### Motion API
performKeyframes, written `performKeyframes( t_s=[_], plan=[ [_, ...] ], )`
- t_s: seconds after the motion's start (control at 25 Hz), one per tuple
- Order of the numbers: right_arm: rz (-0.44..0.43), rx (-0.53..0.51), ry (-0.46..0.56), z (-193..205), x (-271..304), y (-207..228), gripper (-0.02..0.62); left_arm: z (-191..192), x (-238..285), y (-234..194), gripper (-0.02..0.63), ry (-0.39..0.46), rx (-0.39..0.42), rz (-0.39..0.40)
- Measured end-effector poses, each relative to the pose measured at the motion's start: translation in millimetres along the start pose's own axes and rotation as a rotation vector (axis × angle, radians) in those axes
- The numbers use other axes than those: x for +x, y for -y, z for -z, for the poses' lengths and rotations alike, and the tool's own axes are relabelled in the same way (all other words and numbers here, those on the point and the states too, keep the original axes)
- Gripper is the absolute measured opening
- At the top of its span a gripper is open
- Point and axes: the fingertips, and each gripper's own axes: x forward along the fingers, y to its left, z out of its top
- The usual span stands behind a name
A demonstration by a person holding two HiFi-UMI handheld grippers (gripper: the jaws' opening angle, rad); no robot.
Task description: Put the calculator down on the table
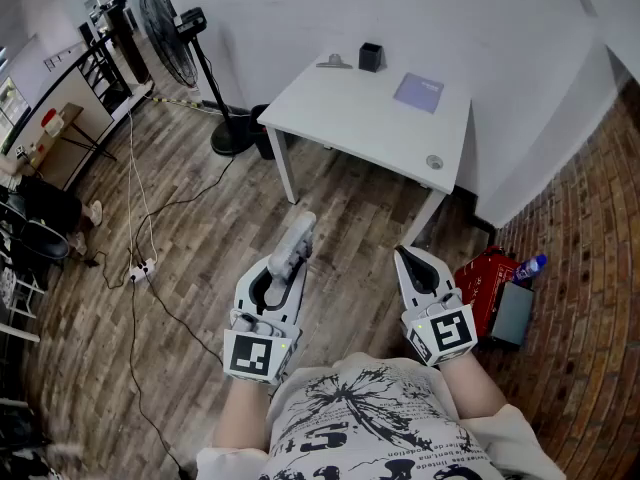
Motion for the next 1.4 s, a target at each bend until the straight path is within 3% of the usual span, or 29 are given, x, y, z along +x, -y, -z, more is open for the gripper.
performKeyframes(
  t_s=[0.36,0.64,0.8,1.08,1.4],
  plan=[
    [-0.002,0.001,-0.005,0,9,-7,0.012,4,-2,-11,0.141,0.009,-0.022,0.003],
    [0.082,0.029,-0.045,12,17,7,0.014,19,3,-16,0.141,-0.001,-0.051,0.016],
    [0.08,0.047,-0.074,25,30,19,0.014,28,17,-22,0.141,-0.008,-0.069,0.02],
    [0.039,0.075,-0.09,46,97,65,0.014,41,80,-49,0.141,-0.045,-0.058,-0.025],
    [-0.073,0.101,-0.053,31,237,149,0.014,27,207,-114,0.141,-0.053,-0.012,-0.102]
  ],
)
